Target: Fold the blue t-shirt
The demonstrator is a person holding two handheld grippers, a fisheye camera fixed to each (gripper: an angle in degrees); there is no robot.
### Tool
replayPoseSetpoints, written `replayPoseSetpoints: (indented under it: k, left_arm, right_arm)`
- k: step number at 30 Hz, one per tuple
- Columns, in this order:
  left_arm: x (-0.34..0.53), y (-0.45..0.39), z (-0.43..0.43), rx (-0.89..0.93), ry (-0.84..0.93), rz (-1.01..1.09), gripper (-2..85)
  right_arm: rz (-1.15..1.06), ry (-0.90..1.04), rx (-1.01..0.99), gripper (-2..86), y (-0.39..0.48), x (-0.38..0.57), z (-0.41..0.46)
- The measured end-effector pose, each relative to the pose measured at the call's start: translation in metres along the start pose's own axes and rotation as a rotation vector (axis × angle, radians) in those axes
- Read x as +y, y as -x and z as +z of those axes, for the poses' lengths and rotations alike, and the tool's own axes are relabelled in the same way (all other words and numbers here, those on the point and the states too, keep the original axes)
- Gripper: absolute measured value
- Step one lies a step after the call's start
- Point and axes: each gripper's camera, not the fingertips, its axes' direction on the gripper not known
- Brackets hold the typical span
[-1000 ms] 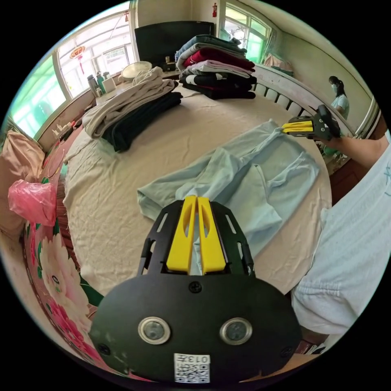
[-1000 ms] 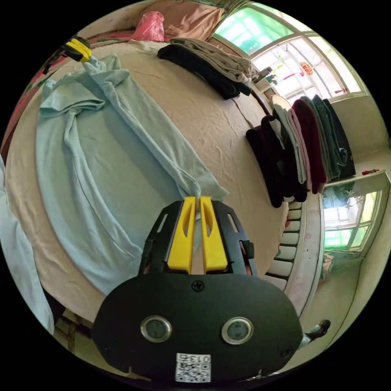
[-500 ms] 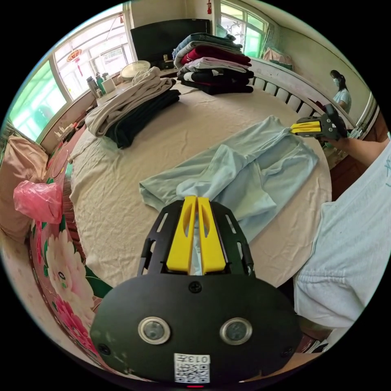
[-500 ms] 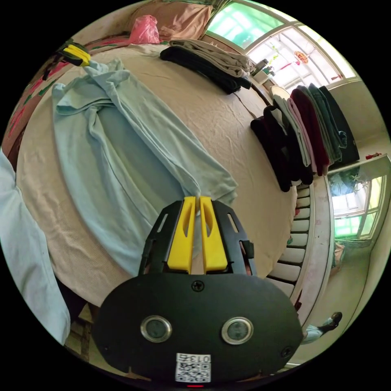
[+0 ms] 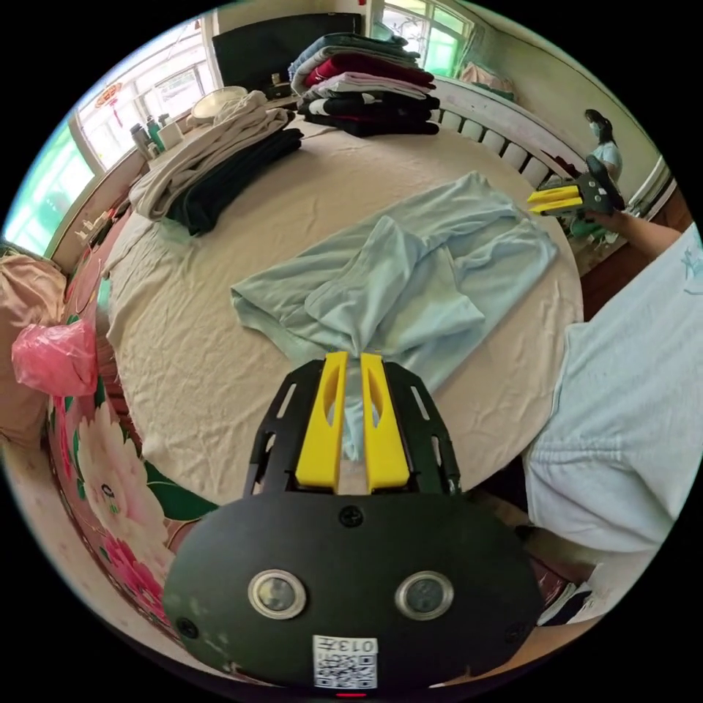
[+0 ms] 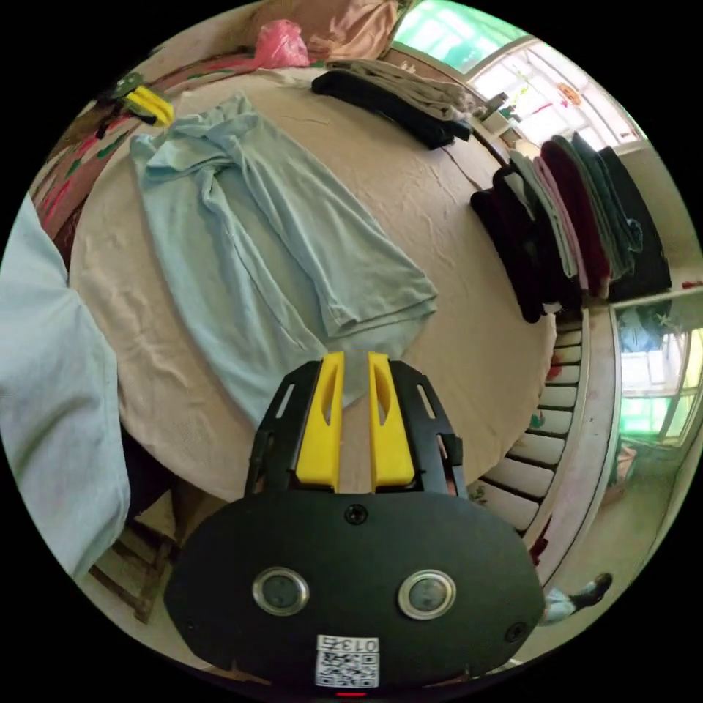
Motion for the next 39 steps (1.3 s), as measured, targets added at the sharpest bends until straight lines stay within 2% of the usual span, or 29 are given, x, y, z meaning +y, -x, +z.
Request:
replayPoseSetpoints:
  k: [4, 9, 13, 17, 19, 22, 27, 29, 32, 36, 39]
  left_arm:
    - [0.013, 0.026, -0.018, 0.064, -0.121, -0.124, 7.1]
    - [-0.014, 0.045, -0.013, 0.042, -0.123, -0.102, 4.0]
    - [-0.051, 0.067, 0.007, 0.057, -0.079, -0.080, 1.4]
    - [-0.063, 0.078, 0.033, 0.054, 0.059, -0.031, 0.4]
    - [-0.059, 0.083, 0.030, 0.063, 0.021, -0.044, 0.1]
    - [-0.055, 0.087, 0.025, 0.049, 0.009, -0.041, 0.0]
    - [-0.048, 0.093, 0.017, 0.046, -0.014, -0.051, 0.2]
    - [-0.044, 0.097, 0.009, 0.058, -0.044, -0.078, 0.9]
    - [-0.046, 0.098, -0.005, 0.069, -0.098, -0.079, 3.0]
    - [-0.061, 0.096, -0.016, 0.094, -0.123, -0.040, 6.9]
    - [-0.078, 0.093, -0.007, 0.115, -0.076, -0.004, 8.3]
  right_arm:
    - [0.162, -0.177, -0.176, 10.9, -0.042, -0.025, -0.038]
    - [0.073, -0.350, -0.521, 11.4, -0.030, -0.155, -0.044]
    - [-0.083, -0.269, -0.648, 11.2, -0.001, -0.242, -0.017]
    - [-0.205, -0.072, -0.699, 7.1, 0.017, -0.290, 0.023]
    - [-0.204, -0.009, -0.667, 4.1, 0.016, -0.294, 0.034]
    - [-0.115, -0.084, -0.712, 1.9, -0.007, -0.281, 0.027]
    - [0.327, -0.144, -0.750, 1.8, -0.060, -0.220, 0.037]
    - [0.392, -0.121, -0.745, 2.5, -0.060, -0.204, 0.049]
    - [0.410, -0.075, -0.788, 4.4, -0.055, -0.193, 0.065]
    - [0.453, -0.151, -0.769, 8.8, -0.071, -0.181, 0.052]
    - [0.428, -0.158, -0.782, 9.2, -0.071, -0.182, 0.050]
